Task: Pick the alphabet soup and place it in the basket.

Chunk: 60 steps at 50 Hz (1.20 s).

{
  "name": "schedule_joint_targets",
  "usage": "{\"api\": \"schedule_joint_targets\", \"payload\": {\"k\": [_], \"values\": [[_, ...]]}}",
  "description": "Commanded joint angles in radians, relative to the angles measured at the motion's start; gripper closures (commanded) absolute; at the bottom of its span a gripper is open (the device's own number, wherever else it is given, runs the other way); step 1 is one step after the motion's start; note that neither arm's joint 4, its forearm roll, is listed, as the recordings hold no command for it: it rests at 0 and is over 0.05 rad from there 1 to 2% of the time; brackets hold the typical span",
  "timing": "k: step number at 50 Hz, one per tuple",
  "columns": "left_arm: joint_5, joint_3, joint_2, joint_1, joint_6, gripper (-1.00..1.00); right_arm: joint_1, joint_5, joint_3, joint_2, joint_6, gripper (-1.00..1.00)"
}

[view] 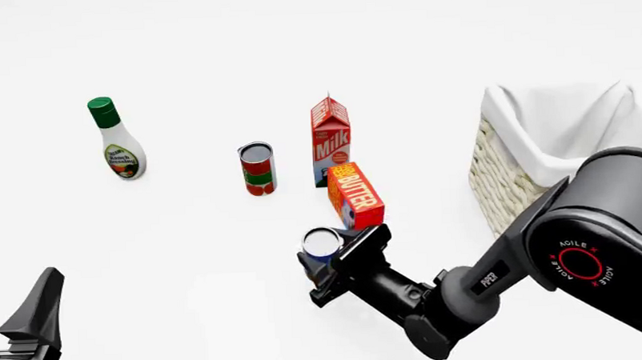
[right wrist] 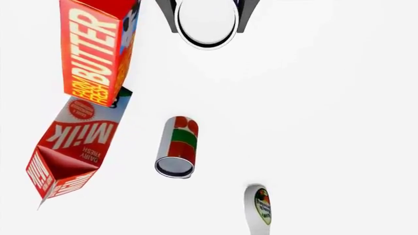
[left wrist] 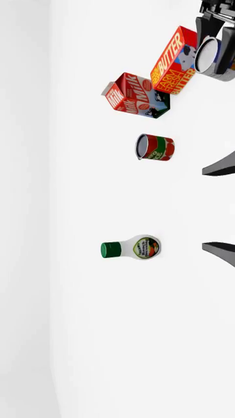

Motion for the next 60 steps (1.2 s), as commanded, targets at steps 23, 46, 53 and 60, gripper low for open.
{"api": "schedule_joint_targets", "payload": {"k": [23,46,53,60], "values": [[0.0,0.0,0.0,0.0,0.0,-1.0,0.003,-0.003,0.079,-0.127,0.02,1.0],[0.0,0.0,0.0,0.0,0.0,-1.0,-0.012,0.067,0.205,-0.451,-0.009,1.0],[0.0,0.0,0.0,0.0,0.0,-1.0,-0.037,0.116,0.234,-0.57,-0.026,1.0],[0.0,0.0,0.0,0.0,0.0,-1.0,-0.083,0.169,0.269,-0.703,-0.037,1.0]]}}
